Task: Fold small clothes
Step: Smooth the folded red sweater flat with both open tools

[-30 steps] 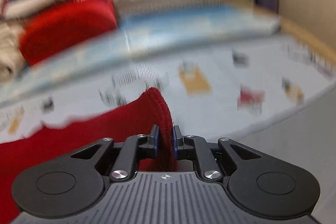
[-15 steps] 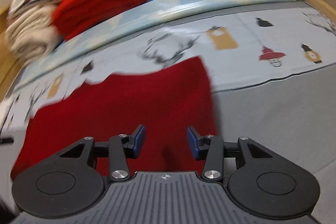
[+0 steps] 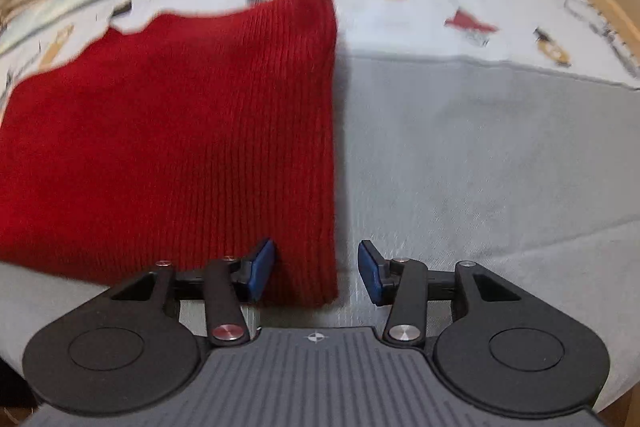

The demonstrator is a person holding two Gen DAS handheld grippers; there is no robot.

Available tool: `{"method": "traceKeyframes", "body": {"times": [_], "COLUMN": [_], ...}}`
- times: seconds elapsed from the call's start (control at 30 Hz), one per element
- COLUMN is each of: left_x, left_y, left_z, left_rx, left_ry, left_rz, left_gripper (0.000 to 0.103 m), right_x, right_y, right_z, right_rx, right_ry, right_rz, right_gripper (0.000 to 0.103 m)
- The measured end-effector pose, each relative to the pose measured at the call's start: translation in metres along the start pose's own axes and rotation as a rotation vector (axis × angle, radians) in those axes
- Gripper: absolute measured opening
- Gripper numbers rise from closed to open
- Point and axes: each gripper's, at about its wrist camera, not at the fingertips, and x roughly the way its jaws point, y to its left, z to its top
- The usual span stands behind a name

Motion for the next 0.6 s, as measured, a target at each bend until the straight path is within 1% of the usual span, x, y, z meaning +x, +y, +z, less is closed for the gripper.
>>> {"method": "traceKeyframes", "body": {"times": [0.07,0.1,0.2,0.23,0.27,0.33,0.43,0.47,0.53,0.57,0.6], "left_x": [0.001,0.003,0.014,0.016,0.016,0.009,0.0,-0.001,-0.001,0.002,0.008], "left_y": [0.004,0.007,0.013,0.015,0.015,0.018,0.02,0.022,0.021,0.019,0.018], "left_z": [0.001,0.0,-0.004,-0.005,-0.004,-0.002,0.002,0.004,0.006,0.008,0.012], "left_rx": [-0.029,-0.04,-0.063,-0.069,-0.071,-0.073,-0.11,-0.123,-0.136,-0.131,-0.119], "left_ry": [0.005,0.017,0.095,0.106,0.097,0.047,-0.021,-0.031,-0.033,-0.02,0.002], "left_rz": [0.024,0.041,0.118,0.123,0.123,0.127,0.103,0.093,0.075,0.072,0.076], "left_gripper": [0.037,0.037,0.037,0.038,0.038,0.038,0.038,0.038,0.038,0.039,0.04], "right_x": [-0.003,-0.002,0.01,0.011,0.011,0.006,-0.006,-0.009,-0.013,-0.012,-0.008], "right_y": [-0.001,0.0,0.002,0.003,0.003,0.005,0.003,0.002,0.001,0.0,0.002], "right_z": [0.001,0.0,-0.004,-0.004,-0.003,0.0,0.005,0.006,0.007,0.007,0.006], "right_rx": [0.011,0.007,-0.02,-0.023,-0.027,-0.03,-0.01,-0.001,0.015,0.016,0.007], "right_ry": [-0.018,-0.008,0.055,0.056,0.048,0.01,-0.078,-0.099,-0.126,-0.122,-0.101], "right_rz": [0.012,0.005,-0.047,-0.047,-0.047,-0.051,-0.047,-0.043,-0.028,-0.025,-0.033], "right_gripper": [0.047,0.047,0.047,0.047,0.047,0.047,0.048,0.049,0.05,0.051,0.053]}}
